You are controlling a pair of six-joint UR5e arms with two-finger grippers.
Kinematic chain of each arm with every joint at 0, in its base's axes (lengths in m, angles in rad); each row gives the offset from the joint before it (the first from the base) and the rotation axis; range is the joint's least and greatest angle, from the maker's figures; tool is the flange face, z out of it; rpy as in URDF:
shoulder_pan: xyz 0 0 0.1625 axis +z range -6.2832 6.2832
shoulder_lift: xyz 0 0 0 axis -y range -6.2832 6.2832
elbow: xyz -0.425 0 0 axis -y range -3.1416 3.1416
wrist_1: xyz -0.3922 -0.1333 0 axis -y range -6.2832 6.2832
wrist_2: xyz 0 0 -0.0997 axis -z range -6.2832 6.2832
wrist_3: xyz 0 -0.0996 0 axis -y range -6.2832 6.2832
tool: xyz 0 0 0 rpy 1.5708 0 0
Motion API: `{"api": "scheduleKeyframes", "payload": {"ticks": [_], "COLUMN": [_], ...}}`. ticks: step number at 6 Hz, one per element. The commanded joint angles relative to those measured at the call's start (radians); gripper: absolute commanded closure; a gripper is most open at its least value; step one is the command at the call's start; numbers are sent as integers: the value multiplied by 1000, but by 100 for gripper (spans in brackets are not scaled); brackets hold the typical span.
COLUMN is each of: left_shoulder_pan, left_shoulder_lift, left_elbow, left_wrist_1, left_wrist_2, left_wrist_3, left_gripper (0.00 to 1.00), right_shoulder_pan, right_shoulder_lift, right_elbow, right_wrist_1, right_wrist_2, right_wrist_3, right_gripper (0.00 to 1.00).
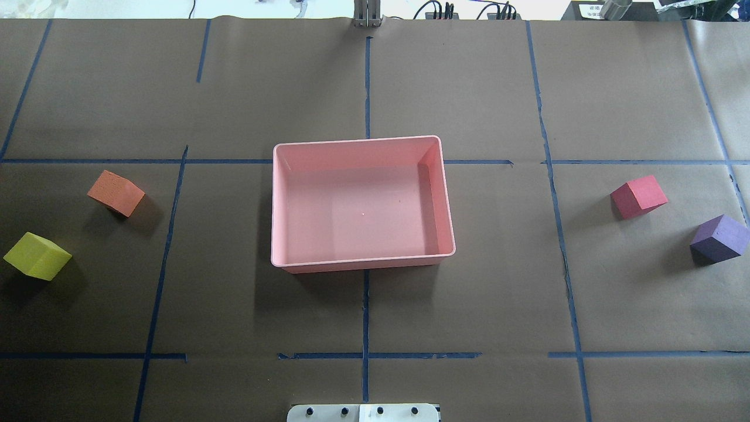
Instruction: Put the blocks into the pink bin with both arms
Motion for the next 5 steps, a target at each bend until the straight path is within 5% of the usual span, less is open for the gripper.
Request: {"api": "scheduleKeyframes", "payload": {"ticks": [1, 5], "left_shoulder_pan": [0, 0], "left_shoulder_lift": [-1, -6], "left_elbow": [0, -4], "left_wrist_1": [0, -5], "left_wrist_2": [-1, 1], "left_wrist_3": [0, 0], "left_gripper": [0, 0], "right_shoulder_pan": [-60, -91], "right_shoulder_lift": [22, 122], "right_elbow": [-14, -142], "right_wrist_1": [5, 8], "right_wrist_2": [-13, -41], "right_wrist_3": [1, -2], "right_gripper": [0, 2]}}
